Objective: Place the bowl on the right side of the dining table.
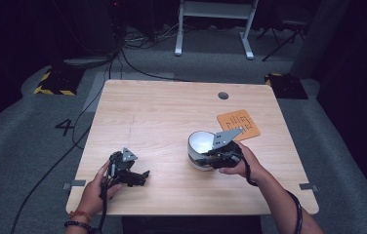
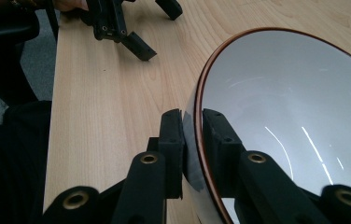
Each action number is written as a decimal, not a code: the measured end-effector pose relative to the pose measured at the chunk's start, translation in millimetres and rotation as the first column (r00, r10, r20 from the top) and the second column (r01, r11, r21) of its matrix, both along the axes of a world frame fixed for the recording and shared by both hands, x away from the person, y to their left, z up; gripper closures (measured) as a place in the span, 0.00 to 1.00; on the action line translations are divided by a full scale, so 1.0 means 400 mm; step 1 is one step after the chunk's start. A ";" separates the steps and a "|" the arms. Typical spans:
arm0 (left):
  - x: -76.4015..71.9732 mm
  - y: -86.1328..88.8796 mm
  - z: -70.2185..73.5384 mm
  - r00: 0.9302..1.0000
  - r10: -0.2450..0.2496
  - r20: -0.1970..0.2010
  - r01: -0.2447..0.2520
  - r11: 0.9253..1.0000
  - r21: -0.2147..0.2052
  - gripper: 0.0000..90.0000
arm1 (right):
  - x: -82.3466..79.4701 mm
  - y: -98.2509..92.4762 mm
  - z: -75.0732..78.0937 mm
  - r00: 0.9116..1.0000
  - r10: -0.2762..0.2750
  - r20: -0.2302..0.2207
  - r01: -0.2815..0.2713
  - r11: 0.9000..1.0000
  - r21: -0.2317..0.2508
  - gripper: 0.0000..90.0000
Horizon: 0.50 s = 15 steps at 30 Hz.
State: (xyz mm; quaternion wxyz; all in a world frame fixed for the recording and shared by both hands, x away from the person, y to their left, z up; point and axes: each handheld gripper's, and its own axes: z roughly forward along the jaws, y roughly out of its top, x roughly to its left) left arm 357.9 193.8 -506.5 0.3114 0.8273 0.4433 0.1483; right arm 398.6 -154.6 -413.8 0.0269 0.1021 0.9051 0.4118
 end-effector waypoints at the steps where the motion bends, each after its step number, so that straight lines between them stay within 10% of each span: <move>1: 0.000 0.001 0.001 1.000 -0.005 -0.002 0.005 1.000 0.004 0.00 | -0.002 0.001 0.001 1.000 0.005 0.006 -0.005 1.000 -0.001 0.89; 15: 0.000 0.000 0.000 1.000 0.000 0.000 0.000 1.000 0.000 0.00 | -0.009 0.003 0.008 0.999 -0.007 0.038 0.007 1.000 0.004 0.90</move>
